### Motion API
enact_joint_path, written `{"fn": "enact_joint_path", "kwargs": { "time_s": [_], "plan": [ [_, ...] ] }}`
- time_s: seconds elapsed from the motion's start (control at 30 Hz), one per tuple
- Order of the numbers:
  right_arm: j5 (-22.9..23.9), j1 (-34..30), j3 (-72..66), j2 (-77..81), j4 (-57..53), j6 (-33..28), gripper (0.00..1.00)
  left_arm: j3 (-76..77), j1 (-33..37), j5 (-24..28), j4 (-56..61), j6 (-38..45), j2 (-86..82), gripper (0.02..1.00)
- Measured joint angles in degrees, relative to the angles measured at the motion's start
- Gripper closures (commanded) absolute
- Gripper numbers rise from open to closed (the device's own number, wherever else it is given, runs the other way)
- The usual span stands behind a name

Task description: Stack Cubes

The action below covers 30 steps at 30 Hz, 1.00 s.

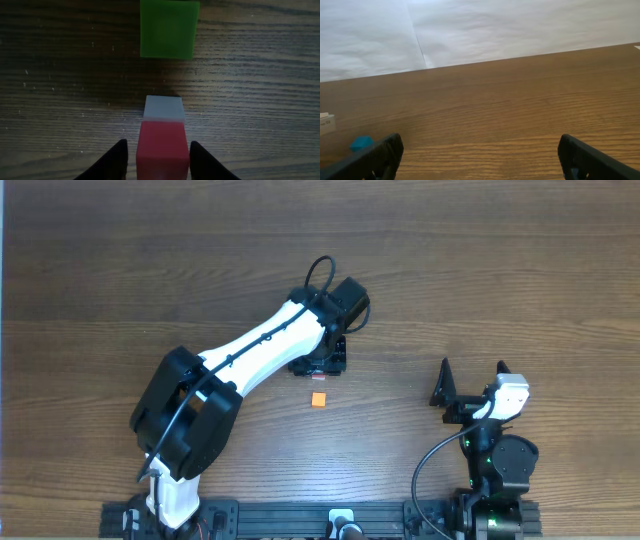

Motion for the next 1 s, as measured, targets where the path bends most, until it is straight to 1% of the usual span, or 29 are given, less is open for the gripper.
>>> {"fn": "enact_joint_path", "kwargs": {
  "time_s": [0.13,0.5,0.77,1.0],
  "plan": [
    [0.00,0.00,0.00,0.00,0.00,0.00,0.007,0.00,0.00,0.00,-0.15,0.00,0.00,0.590],
    [0.00,0.00,0.00,0.00,0.00,0.04,0.007,0.00,-0.59,-0.22,-2.56,-0.20,-0.70,0.441],
    [0.00,0.00,0.00,0.00,0.00,0.02,0.009,0.00,-3.52,-0.07,-6.54,-0.20,-3.91,0.459],
    [0.00,0.00,0.00,0.00,0.00,0.02,0.009,-0.31,-6.78,1.25,-8.81,-1.36,-4.02,0.481]
  ]
}}
